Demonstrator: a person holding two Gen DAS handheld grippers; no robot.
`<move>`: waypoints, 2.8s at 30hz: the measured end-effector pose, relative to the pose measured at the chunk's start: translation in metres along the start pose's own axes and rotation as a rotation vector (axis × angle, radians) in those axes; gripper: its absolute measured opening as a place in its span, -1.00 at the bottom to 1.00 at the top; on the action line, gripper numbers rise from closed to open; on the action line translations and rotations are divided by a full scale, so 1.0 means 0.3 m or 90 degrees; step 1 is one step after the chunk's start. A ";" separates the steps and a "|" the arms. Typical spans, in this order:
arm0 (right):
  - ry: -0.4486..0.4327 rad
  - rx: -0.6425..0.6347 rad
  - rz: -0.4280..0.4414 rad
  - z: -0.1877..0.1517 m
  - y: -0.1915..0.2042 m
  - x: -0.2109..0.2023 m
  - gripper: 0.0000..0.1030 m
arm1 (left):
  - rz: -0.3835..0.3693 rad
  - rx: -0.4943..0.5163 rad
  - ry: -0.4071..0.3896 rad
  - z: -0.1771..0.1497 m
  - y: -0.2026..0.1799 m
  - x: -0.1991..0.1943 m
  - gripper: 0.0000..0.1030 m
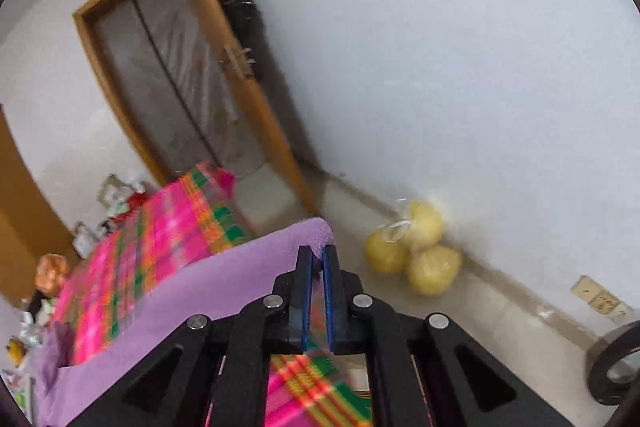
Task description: Fold clothes
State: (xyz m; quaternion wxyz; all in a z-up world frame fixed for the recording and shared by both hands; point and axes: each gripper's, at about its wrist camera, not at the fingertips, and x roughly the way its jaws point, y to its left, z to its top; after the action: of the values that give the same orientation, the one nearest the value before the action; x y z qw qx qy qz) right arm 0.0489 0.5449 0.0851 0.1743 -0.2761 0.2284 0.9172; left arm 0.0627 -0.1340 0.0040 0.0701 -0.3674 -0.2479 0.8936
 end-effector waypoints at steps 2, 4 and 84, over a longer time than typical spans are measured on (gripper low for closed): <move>0.020 0.007 -0.033 -0.009 -0.023 0.022 -0.77 | 0.000 0.001 0.000 0.000 -0.001 -0.004 -0.86; 0.016 0.013 -0.057 -0.030 -0.034 0.027 -0.76 | 0.005 0.000 -0.006 0.002 0.002 -0.017 -0.86; 0.243 0.021 0.279 -0.281 0.191 0.222 -0.88 | 0.219 -0.177 -0.166 -0.027 0.277 -0.239 -0.23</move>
State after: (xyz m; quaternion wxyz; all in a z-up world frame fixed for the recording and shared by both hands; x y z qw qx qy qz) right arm 0.0071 0.4665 0.0019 -0.0696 -0.3846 0.3265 0.8606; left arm 0.1248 -0.2251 0.0025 -0.1666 -0.2922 -0.3092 0.8896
